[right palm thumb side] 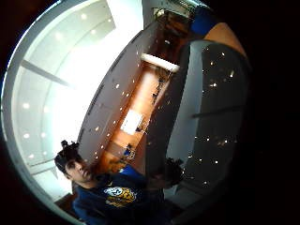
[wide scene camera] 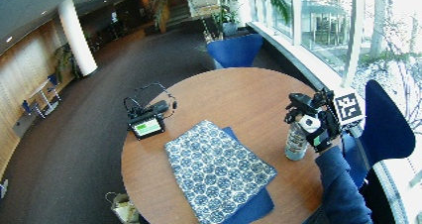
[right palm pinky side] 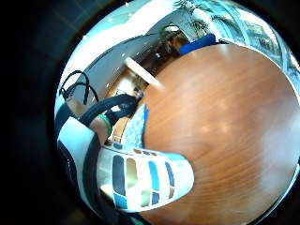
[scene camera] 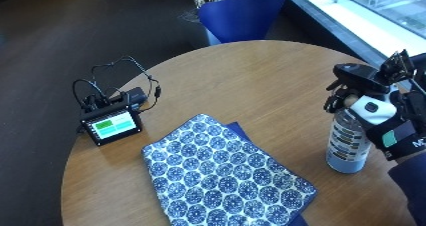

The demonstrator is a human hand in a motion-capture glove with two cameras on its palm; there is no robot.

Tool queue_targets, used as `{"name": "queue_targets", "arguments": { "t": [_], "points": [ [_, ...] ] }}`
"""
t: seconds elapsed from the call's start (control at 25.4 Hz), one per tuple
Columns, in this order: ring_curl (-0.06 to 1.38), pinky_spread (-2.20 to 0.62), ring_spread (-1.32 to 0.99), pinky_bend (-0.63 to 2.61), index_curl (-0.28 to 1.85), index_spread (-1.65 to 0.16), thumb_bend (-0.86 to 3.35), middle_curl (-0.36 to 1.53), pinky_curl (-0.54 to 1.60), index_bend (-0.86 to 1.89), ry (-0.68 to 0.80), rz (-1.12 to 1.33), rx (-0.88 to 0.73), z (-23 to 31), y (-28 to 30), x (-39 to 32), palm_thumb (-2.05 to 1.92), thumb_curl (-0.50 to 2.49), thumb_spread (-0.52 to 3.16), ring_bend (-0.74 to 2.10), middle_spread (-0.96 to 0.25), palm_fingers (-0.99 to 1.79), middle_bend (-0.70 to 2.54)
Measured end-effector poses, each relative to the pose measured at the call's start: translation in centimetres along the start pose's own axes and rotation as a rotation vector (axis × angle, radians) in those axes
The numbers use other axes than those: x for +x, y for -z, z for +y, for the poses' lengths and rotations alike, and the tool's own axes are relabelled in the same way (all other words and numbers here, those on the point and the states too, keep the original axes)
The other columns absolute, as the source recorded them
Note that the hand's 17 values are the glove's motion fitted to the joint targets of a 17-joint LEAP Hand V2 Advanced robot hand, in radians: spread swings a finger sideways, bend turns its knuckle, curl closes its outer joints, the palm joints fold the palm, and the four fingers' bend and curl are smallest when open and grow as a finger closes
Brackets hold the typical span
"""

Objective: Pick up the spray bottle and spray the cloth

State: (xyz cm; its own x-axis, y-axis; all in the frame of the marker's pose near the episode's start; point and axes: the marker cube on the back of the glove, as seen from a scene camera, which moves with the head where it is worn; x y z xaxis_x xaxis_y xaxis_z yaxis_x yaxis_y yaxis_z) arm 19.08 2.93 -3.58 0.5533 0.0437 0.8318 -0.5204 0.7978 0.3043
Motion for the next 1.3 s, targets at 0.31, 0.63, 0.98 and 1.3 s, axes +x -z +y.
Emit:
{"name": "queue_targets", "arguments": {
  "t": [0.31, 0.63, 0.98, 1.3],
  "points": [
    [0.42, -0.27, -0.23, 0.42, 0.42, -0.25, -0.02, 0.47, 0.36, 0.39, 0.021, 0.003, 0.021, -0.2, -2.4, 0.7, 0.96, 0.66, 0.55, 0.53, -0.16, 1.35, 0.51],
    [0.43, -0.27, -0.22, 0.42, 0.45, -0.25, -0.02, 0.47, 0.37, 0.37, -0.014, -0.039, -0.015, 0.7, -3.7, 0.9, 0.95, 0.70, 0.52, 0.53, -0.16, 1.35, 0.51],
    [0.43, -0.26, -0.22, 0.42, 0.48, -0.25, -0.02, 0.48, 0.37, 0.36, -0.058, 0.159, -0.073, 0.8, 2.4, -2.1, 0.95, 0.73, 0.51, 0.53, -0.16, 1.34, 0.52],
    [0.44, -0.26, -0.22, 0.42, 0.50, -0.25, -0.03, 0.48, 0.37, 0.35, -0.202, 0.551, -0.776, 2.1, -2.4, -11.0, 0.94, 0.75, 0.50, 0.52, -0.16, 1.34, 0.52]
  ]
}}
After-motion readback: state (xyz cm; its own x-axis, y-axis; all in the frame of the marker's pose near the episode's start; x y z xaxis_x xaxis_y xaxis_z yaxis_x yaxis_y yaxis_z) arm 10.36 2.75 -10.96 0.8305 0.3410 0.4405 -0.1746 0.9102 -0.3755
